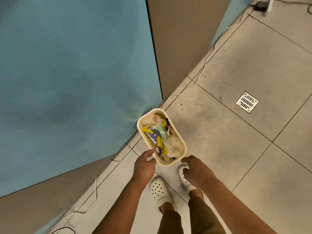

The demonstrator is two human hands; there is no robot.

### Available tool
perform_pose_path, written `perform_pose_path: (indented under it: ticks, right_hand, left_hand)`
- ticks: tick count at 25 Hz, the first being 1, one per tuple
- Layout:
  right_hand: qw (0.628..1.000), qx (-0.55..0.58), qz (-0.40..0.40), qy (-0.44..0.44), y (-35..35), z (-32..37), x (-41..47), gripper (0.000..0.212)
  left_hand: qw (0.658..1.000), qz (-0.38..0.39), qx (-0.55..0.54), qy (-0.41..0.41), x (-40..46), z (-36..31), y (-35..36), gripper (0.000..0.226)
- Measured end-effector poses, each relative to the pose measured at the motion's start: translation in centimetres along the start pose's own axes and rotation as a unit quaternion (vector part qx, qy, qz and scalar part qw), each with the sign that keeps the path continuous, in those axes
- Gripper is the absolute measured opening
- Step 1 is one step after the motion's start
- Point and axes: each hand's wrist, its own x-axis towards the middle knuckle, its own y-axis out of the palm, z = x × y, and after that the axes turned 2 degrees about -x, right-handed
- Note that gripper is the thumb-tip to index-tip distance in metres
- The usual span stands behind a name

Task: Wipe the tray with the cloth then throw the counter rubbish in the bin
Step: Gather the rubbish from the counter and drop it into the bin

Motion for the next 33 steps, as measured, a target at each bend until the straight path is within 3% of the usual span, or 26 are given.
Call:
perform_pose_path:
  ticks: [3,8,12,15,24,30,33]
  right_hand:
    - [0.999,-0.002,-0.026,-0.032,-5.2,2.0,-4.7,0.042]
    - [0.981,-0.021,-0.118,-0.153,-17.9,10.7,-18.1,0.038]
    - [0.93,-0.066,-0.193,-0.305,-26.2,18.7,-28.5,0.041]
    - [0.891,-0.044,-0.212,-0.4,-30.4,23.6,-35.0,0.035]
    - [0.857,-0.077,-0.151,-0.487,-28.6,37.5,-41.1,0.034]
    - [0.852,-0.078,-0.133,-0.5,-24.4,47.5,-40.6,0.031]
    - [0.861,-0.058,-0.134,-0.488,-23.2,53.3,-40.1,0.029]
  left_hand:
    - [1.0,0.008,-0.019,0.018,-6.0,-3.9,-2.9,0.035]
    - [0.984,0.014,-0.049,0.171,-20.8,-14.7,-8.2,0.029]
    - [0.948,-0.026,-0.107,0.297,-32.5,-19.8,-14.1,0.026]
    - [0.914,-0.099,-0.169,0.357,-39.2,-20.5,-19.0,0.027]
    - [0.833,-0.256,-0.304,0.384,-45.9,-18.1,-31.3,0.02]
    - [0.8,-0.32,-0.338,0.378,-45.2,-15.5,-41.4,0.019]
    - [0.799,-0.33,-0.344,0.365,-44.0,-14.0,-47.4,0.02]
